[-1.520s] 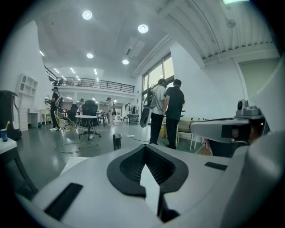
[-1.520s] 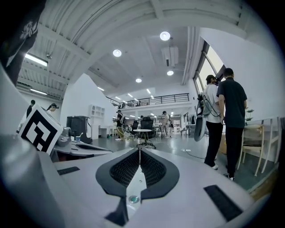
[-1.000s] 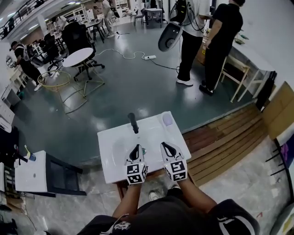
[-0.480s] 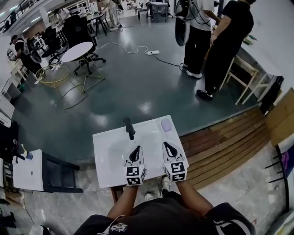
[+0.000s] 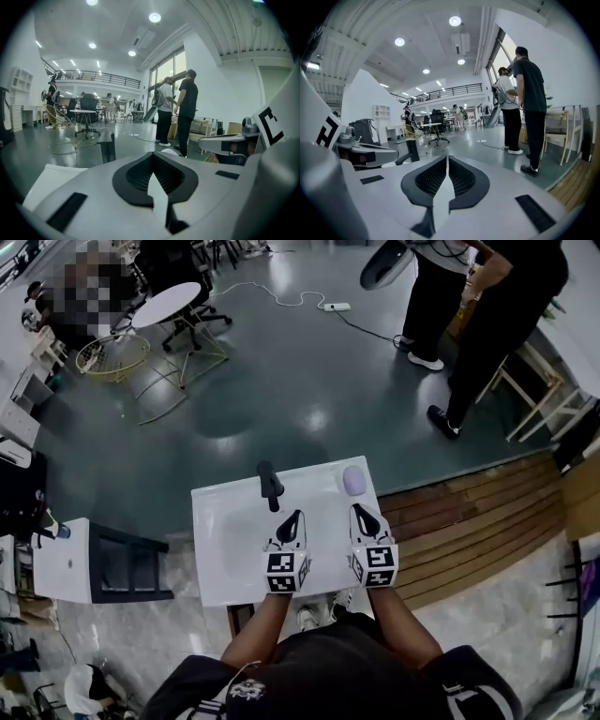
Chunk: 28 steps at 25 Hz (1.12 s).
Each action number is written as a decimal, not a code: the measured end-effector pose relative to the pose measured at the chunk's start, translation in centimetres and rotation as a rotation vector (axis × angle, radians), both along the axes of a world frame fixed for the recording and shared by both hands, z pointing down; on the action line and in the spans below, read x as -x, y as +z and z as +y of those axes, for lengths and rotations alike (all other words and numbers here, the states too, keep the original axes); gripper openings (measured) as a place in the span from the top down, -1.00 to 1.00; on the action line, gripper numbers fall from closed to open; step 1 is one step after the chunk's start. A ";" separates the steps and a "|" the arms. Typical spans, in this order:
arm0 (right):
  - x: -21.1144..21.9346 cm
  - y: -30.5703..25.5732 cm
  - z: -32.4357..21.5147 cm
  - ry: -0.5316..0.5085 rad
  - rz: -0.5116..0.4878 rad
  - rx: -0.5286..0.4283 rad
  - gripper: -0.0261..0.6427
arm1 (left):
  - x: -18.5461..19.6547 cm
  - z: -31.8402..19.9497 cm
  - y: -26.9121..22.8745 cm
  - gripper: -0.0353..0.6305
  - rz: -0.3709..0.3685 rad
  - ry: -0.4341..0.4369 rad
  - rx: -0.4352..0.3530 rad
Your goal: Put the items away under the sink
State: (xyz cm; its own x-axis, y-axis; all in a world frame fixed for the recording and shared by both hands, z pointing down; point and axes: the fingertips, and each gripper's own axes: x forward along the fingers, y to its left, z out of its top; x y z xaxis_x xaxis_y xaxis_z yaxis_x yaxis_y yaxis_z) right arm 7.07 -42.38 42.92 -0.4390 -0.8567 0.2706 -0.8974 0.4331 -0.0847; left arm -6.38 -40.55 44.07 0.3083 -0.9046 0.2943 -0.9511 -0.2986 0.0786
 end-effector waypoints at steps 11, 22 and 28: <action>-0.3 5.2 -4.3 -0.005 0.103 0.127 0.32 | -0.9 -2.6 3.2 0.88 0.000 0.011 0.060; -0.2 10.9 -9.0 -0.032 0.157 0.292 -0.42 | -0.5 -4.6 5.3 0.88 -0.002 -0.014 0.089; -0.3 14.2 -11.7 -0.033 0.218 0.384 -0.53 | -0.8 -5.5 5.9 0.88 0.003 -0.003 0.094</action>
